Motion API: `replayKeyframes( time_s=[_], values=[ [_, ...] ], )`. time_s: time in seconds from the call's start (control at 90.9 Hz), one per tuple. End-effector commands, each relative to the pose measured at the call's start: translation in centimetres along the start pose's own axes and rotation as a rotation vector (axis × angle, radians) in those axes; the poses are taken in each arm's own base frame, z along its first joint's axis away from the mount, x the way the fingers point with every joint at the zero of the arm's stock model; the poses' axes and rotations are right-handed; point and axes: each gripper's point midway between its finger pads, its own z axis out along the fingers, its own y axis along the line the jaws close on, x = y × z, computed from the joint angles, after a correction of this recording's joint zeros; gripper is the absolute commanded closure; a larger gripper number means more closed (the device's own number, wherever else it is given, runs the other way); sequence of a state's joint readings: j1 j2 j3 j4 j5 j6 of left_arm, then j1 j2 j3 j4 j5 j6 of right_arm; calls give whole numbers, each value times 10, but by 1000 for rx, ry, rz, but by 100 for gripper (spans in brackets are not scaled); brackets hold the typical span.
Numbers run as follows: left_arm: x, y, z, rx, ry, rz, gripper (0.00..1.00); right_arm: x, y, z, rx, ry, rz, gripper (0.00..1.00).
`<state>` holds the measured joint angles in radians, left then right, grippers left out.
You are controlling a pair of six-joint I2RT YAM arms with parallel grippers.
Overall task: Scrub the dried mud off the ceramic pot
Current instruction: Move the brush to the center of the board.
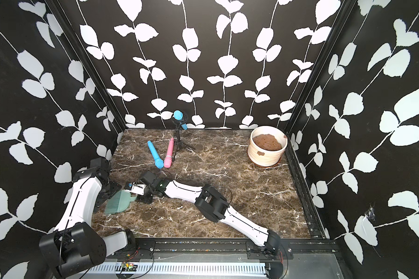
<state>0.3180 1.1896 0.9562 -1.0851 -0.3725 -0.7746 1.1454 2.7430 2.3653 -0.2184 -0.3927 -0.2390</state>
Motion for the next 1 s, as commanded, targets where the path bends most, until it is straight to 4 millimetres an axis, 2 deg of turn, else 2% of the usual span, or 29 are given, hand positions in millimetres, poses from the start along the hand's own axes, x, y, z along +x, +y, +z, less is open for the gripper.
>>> replayKeyframes(
  time_s=[0.0,0.132,0.231,0.385,0.506,0.616,0.792,0.902,0.99],
  values=[
    [5,1,3,7,16,2,2,32,-6,10,42,81,23,67],
    [10,-5,7,35,42,9,2,36,-3,-6,65,91,25,71],
    [11,-7,8,47,50,14,2,39,2,-26,91,79,33,72],
    [13,-11,10,64,62,23,2,59,14,-61,127,103,78,73],
    [15,-17,8,91,73,39,2,90,22,-92,164,155,115,73],
    [17,-25,9,133,90,63,1,128,34,-125,196,236,164,75],
    [26,-63,7,332,137,118,2,178,56,-177,252,347,237,71],
    [32,-78,7,415,157,138,2,195,71,-200,248,389,246,66],
    [32,-79,7,423,158,144,2,197,81,-207,218,389,235,55]
  ],
)
